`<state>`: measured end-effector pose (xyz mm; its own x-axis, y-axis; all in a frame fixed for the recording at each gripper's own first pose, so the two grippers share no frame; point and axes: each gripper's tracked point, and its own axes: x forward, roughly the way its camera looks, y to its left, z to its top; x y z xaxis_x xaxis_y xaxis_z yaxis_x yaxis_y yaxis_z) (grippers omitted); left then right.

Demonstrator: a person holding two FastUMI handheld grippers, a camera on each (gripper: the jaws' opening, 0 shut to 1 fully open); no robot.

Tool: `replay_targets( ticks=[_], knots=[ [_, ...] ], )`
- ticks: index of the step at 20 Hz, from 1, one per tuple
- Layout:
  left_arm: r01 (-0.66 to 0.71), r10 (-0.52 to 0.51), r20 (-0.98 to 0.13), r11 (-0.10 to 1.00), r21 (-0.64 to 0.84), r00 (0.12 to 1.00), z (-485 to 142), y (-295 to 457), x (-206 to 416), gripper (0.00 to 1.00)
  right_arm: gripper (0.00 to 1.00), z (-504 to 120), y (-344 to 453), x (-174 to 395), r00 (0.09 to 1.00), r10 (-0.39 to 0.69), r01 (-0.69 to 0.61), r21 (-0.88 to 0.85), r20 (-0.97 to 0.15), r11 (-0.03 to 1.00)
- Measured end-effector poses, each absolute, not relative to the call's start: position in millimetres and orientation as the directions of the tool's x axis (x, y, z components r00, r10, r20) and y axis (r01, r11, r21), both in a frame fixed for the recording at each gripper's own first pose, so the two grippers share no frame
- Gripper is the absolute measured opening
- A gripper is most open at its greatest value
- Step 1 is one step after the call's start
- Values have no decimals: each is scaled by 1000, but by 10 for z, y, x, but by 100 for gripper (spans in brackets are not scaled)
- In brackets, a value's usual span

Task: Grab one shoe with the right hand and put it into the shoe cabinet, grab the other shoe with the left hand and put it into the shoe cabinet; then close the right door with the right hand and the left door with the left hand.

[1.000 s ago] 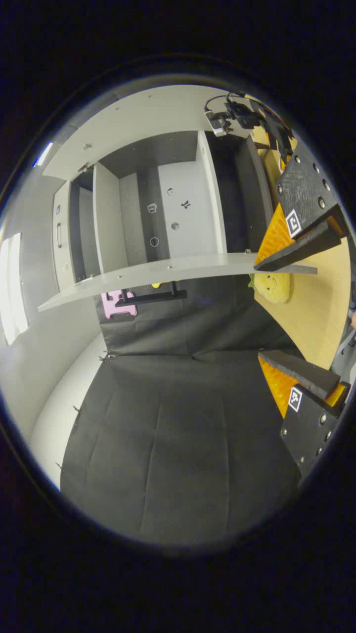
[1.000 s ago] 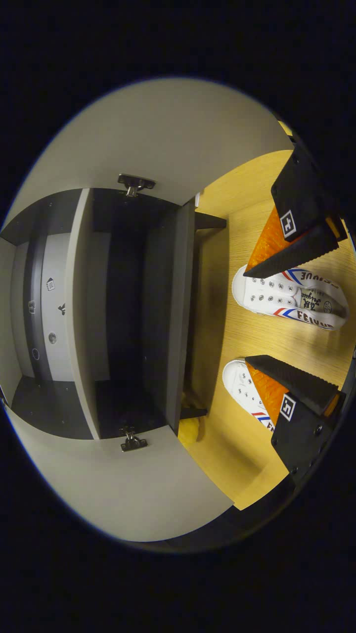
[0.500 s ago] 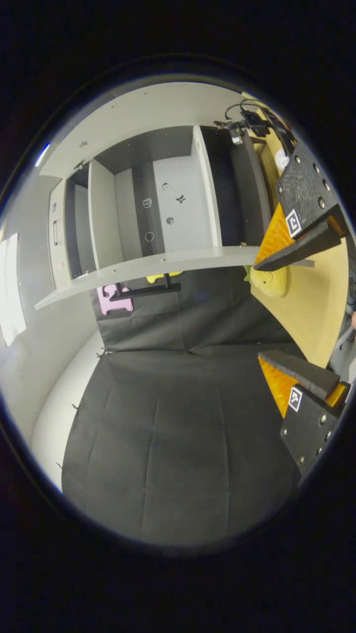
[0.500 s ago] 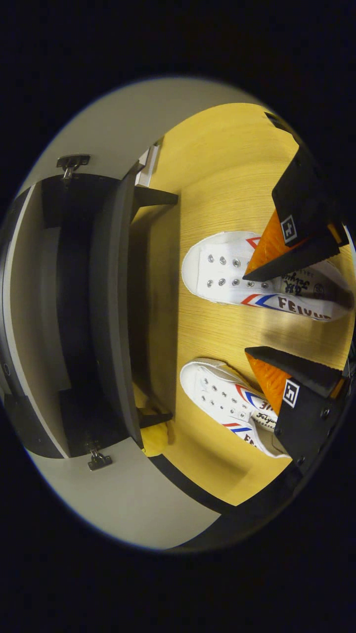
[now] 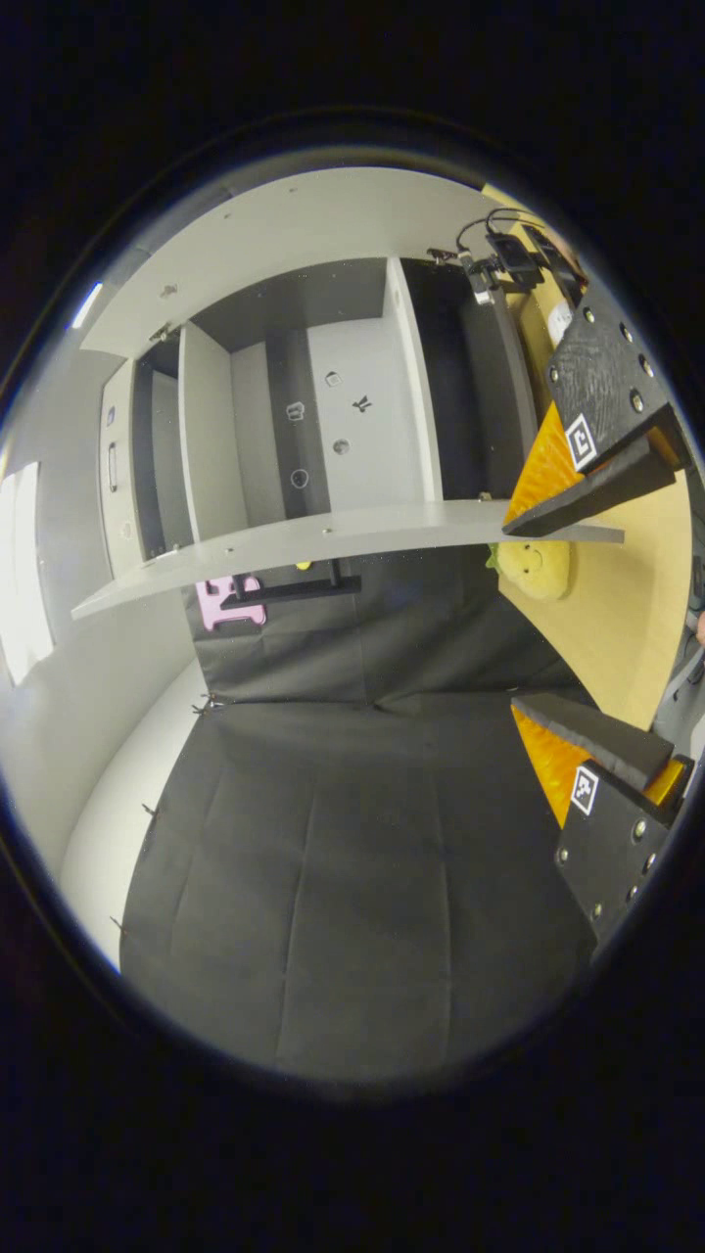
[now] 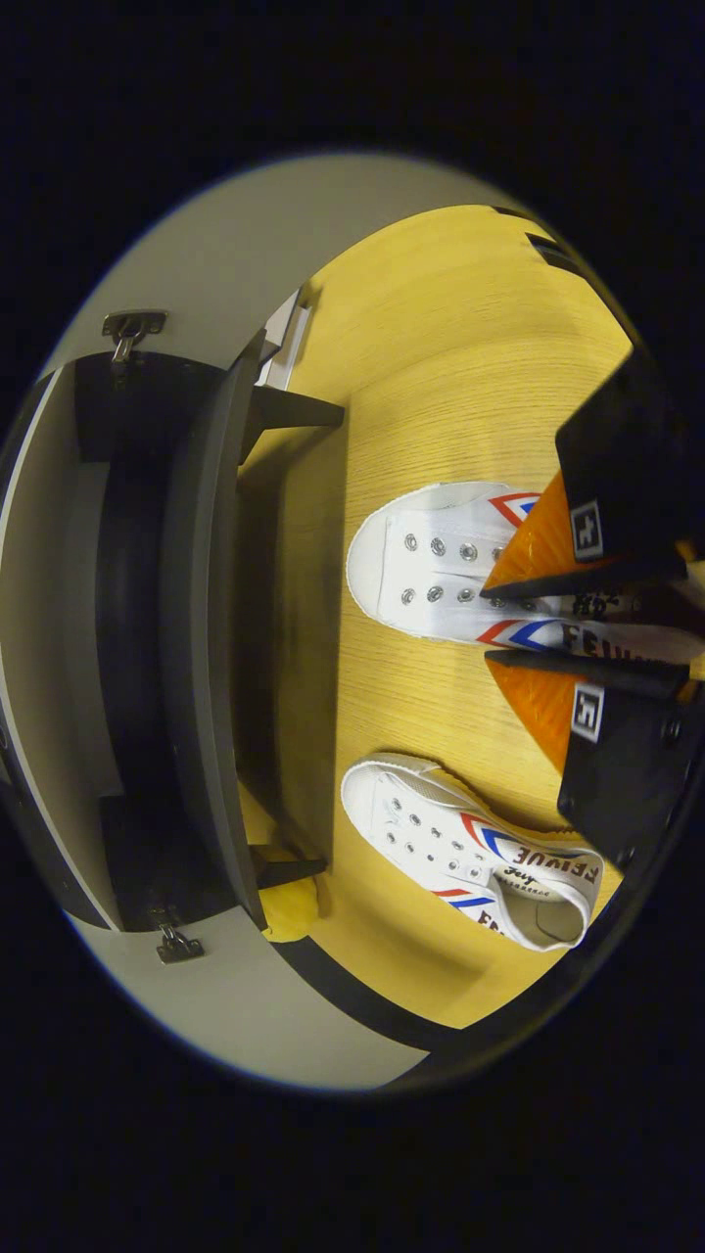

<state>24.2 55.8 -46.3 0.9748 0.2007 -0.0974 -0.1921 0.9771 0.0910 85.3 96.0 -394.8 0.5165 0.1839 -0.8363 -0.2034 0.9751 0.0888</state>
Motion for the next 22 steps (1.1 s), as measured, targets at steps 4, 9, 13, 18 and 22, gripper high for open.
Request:
replay_targets(
  ticks=[4,9,13,18,22],
  knots=[
    [-176,184,-91,981,86,979,-453,487,204,91,5,-3904,966,851,521,181,-169,107,-834,980],
    [-151,157,-89,985,79,984,-467,423,177,88,2,-3717,855,899,563,192,-190,101,-804,977],
    [-126,132,-92,990,67,987,-479,342,198,93,2,-3488,837,929,594,207,-190,115,-777,975],
    [-91,96,-83,993,71,992,-476,233,202,99,2,-3053,898,960,638,241,-190,155,-731,970],
    [-69,72,-74,996,55,995,-455,163,224,88,1,-2570,896,1069,687,264,-199,175,-677,964]
  ],
)
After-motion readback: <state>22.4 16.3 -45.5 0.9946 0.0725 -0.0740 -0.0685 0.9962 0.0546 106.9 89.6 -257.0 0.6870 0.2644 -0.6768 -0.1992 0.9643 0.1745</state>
